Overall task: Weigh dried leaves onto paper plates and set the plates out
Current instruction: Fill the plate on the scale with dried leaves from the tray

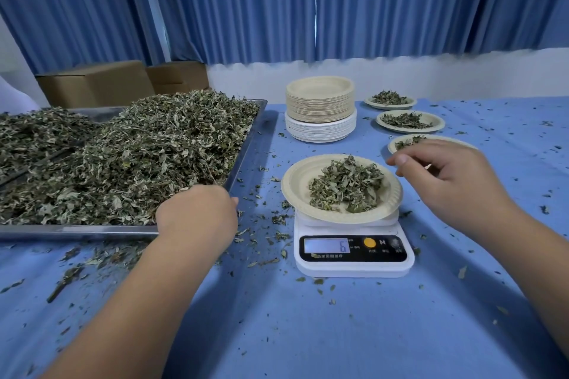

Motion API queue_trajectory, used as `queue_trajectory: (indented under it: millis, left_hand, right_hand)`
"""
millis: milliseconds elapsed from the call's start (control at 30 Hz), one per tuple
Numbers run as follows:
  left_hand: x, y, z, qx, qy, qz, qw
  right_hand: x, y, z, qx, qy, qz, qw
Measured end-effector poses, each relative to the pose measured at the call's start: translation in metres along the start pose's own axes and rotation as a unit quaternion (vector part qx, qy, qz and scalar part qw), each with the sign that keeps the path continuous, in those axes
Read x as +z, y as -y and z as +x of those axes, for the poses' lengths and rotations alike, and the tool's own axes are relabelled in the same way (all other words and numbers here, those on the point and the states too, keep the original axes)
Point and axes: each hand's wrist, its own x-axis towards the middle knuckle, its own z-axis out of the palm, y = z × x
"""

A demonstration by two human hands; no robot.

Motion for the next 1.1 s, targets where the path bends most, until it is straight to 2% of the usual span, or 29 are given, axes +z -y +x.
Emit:
queue_trajectory:
  millis: [267, 467, 700, 800, 1100]
  left_hand:
    - [0.001, 0.012, 0.008, -0.006, -0.015, -0.073, 0.997]
    - [0.005, 0.030, 0.023, -0.026, -0.027, -0.214, 0.976]
    - [0.003, 0.040, 0.025, -0.012, -0.172, -0.292, 0.941]
    - [0.002, 0.043, 0.026, -0.006, -0.208, -0.291, 0.934]
    - [0.002, 0.040, 0.024, -0.019, -0.171, -0.308, 0.936]
  right_hand:
    - [-0.001, 0.004, -0.001, 0.000, -0.004, -0.007, 1.000]
    - [-0.002, 0.004, -0.001, -0.002, -0.002, -0.006, 1.000]
    - [-0.004, 0.002, 0.000, -0.001, -0.004, -0.005, 1.000]
    - [-0.005, 0.002, -0.001, 0.002, -0.010, -0.001, 1.000]
    - [-0.006, 0.001, 0.000, 0.000, -0.007, 0.006, 1.000]
